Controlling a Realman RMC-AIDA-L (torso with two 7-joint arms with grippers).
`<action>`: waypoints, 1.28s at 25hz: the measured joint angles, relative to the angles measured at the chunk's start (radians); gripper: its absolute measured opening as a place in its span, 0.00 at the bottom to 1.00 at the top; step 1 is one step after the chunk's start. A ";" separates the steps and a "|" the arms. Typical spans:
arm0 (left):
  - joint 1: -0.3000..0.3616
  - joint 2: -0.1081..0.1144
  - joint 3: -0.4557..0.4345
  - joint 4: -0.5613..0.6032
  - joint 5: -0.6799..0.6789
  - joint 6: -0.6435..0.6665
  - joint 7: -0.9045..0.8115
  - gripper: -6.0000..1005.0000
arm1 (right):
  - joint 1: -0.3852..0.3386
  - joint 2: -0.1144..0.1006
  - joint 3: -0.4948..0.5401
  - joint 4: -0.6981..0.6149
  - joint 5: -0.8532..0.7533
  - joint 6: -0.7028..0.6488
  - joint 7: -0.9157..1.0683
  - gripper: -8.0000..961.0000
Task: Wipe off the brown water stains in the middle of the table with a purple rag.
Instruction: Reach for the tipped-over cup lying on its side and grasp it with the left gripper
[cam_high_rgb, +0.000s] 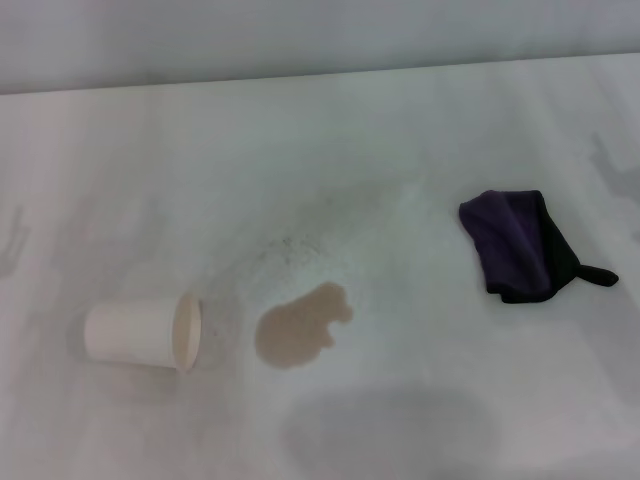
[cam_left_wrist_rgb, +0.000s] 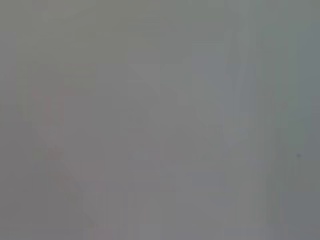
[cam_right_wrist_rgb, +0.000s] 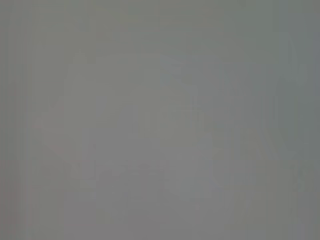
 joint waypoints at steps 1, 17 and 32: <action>-0.001 0.000 0.000 0.000 0.000 0.000 0.000 0.87 | 0.000 0.000 0.000 0.000 0.000 0.000 0.000 0.80; -0.002 -0.001 -0.001 0.000 -0.002 0.001 0.001 0.87 | 0.003 0.000 0.027 0.006 0.001 -0.010 -0.001 0.80; 0.005 -0.001 -0.001 0.000 0.000 0.001 0.001 0.87 | 0.003 0.001 0.027 0.006 0.001 -0.008 -0.002 0.80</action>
